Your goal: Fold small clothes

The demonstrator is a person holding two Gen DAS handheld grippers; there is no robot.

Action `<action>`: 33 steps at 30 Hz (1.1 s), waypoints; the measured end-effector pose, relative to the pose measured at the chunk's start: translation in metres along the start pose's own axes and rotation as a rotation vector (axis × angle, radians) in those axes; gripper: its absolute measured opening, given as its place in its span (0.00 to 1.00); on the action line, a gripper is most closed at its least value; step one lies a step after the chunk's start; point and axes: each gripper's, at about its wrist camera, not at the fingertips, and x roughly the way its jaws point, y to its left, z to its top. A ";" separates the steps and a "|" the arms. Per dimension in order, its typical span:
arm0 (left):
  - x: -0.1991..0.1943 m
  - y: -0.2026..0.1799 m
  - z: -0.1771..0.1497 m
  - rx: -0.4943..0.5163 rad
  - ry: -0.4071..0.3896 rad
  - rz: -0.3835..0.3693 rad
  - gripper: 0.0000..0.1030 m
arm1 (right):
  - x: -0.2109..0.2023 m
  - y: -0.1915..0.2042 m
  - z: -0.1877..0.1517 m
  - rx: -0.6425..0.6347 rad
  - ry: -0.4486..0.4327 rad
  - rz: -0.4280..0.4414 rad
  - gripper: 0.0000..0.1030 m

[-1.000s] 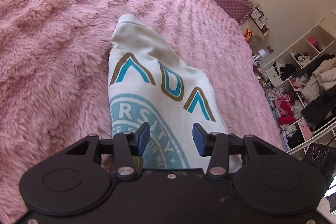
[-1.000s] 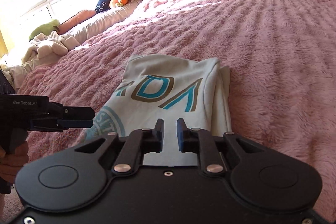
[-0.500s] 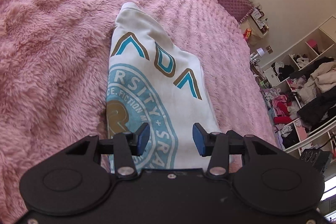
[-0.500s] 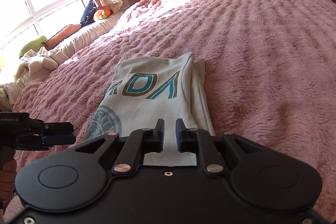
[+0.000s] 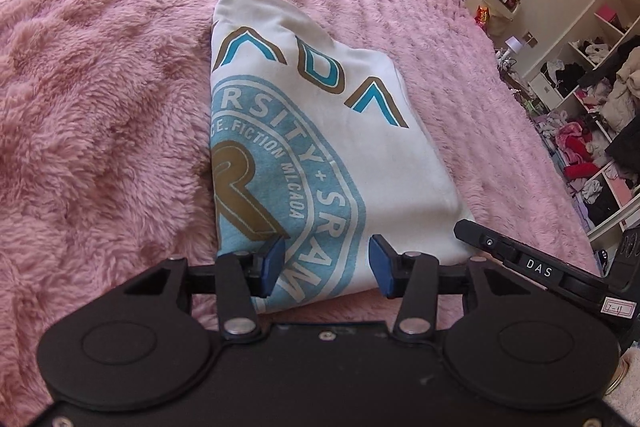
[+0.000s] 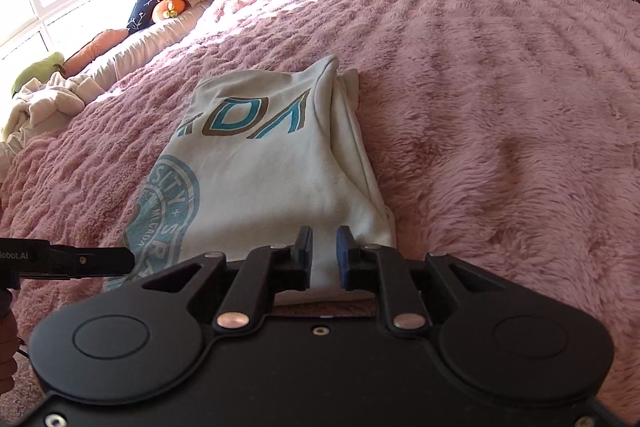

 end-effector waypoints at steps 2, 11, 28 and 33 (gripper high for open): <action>-0.004 -0.004 -0.001 -0.004 -0.009 -0.012 0.48 | -0.005 0.011 0.002 -0.013 -0.012 0.036 0.12; 0.020 0.009 0.001 -0.080 0.067 0.003 0.47 | 0.023 0.026 -0.014 -0.020 0.083 0.014 0.12; 0.066 0.032 0.090 -0.025 0.030 -0.001 0.49 | 0.076 0.028 0.051 -0.214 0.125 -0.029 0.14; 0.066 0.049 0.131 -0.045 -0.070 0.009 0.50 | 0.090 0.017 0.101 -0.164 -0.035 -0.047 0.44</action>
